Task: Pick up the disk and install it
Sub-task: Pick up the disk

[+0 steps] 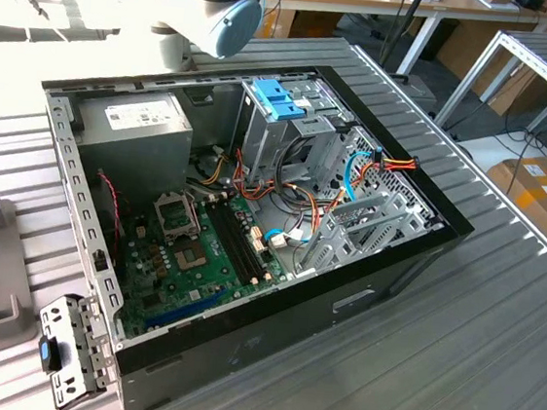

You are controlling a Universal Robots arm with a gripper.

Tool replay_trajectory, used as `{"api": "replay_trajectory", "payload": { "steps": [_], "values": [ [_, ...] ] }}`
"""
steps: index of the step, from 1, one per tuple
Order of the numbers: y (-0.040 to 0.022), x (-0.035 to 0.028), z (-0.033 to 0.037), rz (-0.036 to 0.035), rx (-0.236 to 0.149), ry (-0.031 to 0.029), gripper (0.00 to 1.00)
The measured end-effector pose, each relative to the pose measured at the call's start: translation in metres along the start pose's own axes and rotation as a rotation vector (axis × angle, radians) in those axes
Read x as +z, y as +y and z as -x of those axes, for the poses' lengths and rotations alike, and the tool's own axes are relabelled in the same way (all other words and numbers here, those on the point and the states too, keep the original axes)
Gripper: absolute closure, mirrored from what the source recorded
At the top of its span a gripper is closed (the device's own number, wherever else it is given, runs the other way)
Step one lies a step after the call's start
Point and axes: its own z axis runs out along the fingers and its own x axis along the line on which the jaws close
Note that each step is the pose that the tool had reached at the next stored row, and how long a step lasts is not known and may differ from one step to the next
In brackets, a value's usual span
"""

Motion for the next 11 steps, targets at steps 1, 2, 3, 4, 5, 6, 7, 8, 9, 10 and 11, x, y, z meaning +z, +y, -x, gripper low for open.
{"api": "replay_trajectory", "payload": {
  "steps": [1,2,3,4,5,6,7,8,9,10,11],
  "values": [
    [0.0000,-0.0004,0.0000,0.0000,0.000,0.0000,0.63],
    [0.0001,-0.0009,0.0000,0.0000,0.000,0.0000,0.63],
    [0.0001,-0.0012,0.0000,0.0000,0.000,-0.0001,0.63],
    [0.0001,-0.0017,0.0000,0.0001,0.000,-0.0001,0.63],
    [0.0001,-0.0020,0.0001,0.0000,0.000,-0.0001,0.63],
    [0.0002,-0.0025,0.0001,0.0000,0.000,-0.0002,0.63],
    [0.0002,-0.0032,0.0001,0.0000,0.000,-0.0002,0.63],
    [0.0002,-0.0039,0.0001,0.0000,0.000,-0.0003,0.63],
    [0.0002,-0.0044,0.0001,0.0000,0.000,-0.0004,0.63],
    [0.0003,-0.0047,0.0001,0.0000,0.000,-0.0005,0.63],
    [0.0003,-0.0052,0.0002,0.0001,0.000,-0.0005,0.63]
  ]
}}
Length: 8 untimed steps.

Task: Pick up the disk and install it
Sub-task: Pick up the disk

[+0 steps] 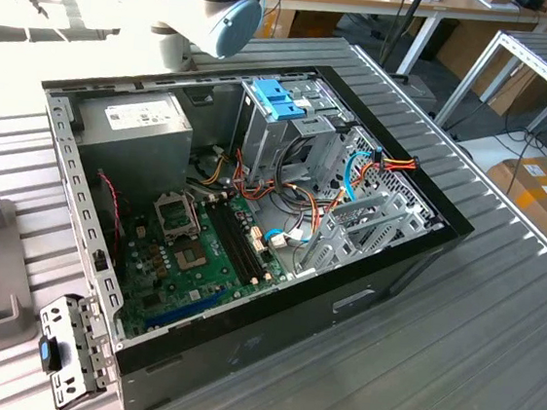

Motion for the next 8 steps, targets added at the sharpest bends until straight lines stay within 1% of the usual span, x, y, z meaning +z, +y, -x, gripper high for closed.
{"api": "replay_trajectory", "payload": {
  "steps": [8],
  "values": [
    [0.0002,-0.0040,0.0001,-0.0001,0.000,-0.0002,0.63]
  ]
}}
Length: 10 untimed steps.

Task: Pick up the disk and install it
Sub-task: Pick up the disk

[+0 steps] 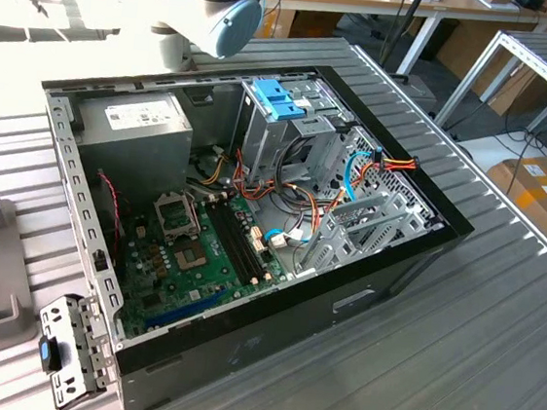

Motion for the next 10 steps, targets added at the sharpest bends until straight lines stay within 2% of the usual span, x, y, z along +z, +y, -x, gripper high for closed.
{"api": "replay_trajectory", "payload": {
  "steps": [10],
  "values": [
    [0.0003,-0.0049,0.0001,0.0000,0.000,-0.0002,0.63]
  ]
}}
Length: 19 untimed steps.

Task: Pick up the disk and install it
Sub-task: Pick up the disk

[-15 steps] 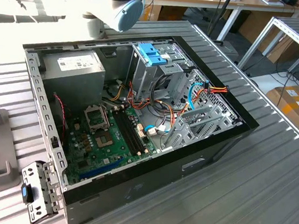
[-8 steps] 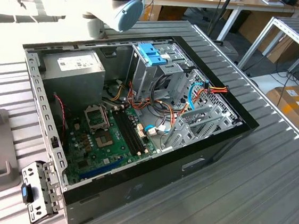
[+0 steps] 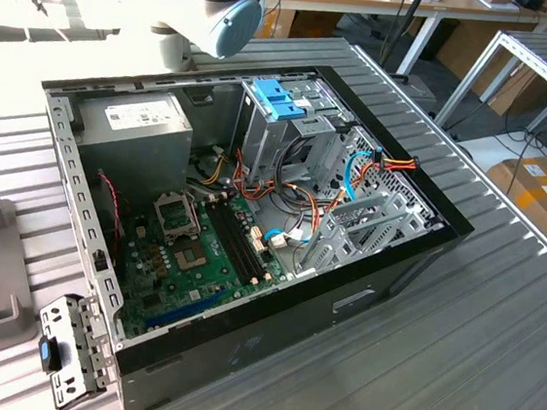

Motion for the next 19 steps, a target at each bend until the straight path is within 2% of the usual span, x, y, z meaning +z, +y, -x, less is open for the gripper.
{"api": "replay_trajectory", "payload": {
  "steps": [19],
  "values": [
    [0.0004,-0.0063,0.0002,0.0000,0.000,-0.0012,0.63]
  ]
}}
